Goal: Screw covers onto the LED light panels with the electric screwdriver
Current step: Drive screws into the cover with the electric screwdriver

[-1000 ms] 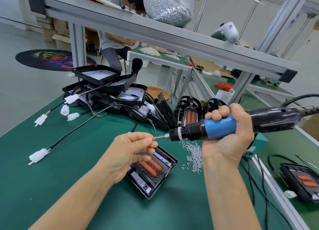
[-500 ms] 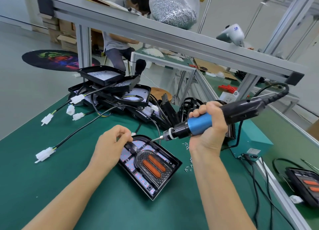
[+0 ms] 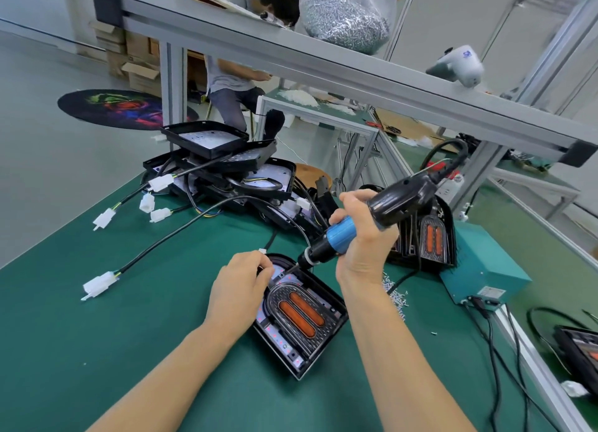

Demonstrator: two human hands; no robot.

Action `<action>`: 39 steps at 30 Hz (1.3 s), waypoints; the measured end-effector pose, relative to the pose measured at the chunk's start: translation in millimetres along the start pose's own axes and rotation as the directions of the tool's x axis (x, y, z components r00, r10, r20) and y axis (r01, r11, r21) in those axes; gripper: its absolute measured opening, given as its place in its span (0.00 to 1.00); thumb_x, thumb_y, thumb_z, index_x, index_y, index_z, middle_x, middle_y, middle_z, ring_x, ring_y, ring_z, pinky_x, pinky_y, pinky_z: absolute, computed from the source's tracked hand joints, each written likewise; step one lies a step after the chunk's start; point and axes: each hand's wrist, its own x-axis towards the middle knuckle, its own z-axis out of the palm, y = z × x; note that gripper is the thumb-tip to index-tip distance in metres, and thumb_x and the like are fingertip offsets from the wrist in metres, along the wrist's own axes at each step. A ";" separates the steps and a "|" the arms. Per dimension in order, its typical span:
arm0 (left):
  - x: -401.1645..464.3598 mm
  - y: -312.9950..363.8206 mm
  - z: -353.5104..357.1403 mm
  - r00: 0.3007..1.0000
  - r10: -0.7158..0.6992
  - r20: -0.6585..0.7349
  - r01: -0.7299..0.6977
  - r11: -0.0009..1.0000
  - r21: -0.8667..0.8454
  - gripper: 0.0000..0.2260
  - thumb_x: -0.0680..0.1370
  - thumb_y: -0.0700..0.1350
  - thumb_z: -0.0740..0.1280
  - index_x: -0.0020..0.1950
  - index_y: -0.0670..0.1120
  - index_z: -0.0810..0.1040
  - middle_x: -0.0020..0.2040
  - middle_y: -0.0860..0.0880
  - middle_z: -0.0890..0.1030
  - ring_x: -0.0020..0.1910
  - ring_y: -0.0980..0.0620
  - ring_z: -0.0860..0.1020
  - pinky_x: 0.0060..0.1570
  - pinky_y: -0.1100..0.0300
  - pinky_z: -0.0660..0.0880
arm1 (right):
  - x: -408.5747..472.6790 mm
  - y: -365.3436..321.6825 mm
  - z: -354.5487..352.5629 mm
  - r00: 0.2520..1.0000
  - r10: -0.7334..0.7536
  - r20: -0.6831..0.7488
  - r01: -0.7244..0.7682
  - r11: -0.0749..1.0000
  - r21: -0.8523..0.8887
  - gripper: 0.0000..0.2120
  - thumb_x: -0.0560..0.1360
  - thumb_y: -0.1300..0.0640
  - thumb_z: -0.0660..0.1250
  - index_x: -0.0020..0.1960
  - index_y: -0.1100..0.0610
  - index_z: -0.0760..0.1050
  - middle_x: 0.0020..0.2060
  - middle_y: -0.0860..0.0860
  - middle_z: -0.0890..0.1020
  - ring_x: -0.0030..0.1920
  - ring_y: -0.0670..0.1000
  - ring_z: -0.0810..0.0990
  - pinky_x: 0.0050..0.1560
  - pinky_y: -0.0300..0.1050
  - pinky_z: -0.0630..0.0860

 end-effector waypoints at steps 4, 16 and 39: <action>0.2 2.0 1.0 1.000 -0.007 0.002 0.007 1.000 0.022 0.05 0.80 0.46 0.62 0.47 0.49 0.75 0.52 0.50 0.77 0.48 0.46 0.74 0.51 0.51 0.72 | 1.3 3.6 1.9 1.000 0.005 0.007 -0.005 1.000 -0.018 0.12 0.67 0.64 0.68 0.31 0.49 0.77 0.26 0.47 0.76 0.29 0.52 0.73 0.41 0.49 0.71; 1.1 1.4 -0.1 1.000 -0.015 0.022 0.015 0.999 0.038 0.05 0.80 0.47 0.62 0.44 0.52 0.73 0.52 0.52 0.76 0.47 0.46 0.74 0.51 0.53 0.71 | -1.3 5.9 6.8 1.000 -0.011 0.020 0.012 0.996 -0.085 0.10 0.64 0.65 0.68 0.29 0.51 0.76 0.26 0.50 0.75 0.29 0.52 0.73 0.35 0.44 0.73; -3.1 27.6 16.7 0.978 0.074 -0.193 -0.088 0.994 -0.067 0.06 0.77 0.38 0.65 0.40 0.45 0.77 0.39 0.59 0.75 0.46 0.48 0.73 0.51 0.48 0.70 | 7.0 -82.8 -103.5 0.932 0.076 -0.353 0.059 0.933 0.356 0.05 0.76 0.61 0.65 0.47 0.55 0.69 0.31 0.49 0.75 0.26 0.47 0.72 0.33 0.39 0.72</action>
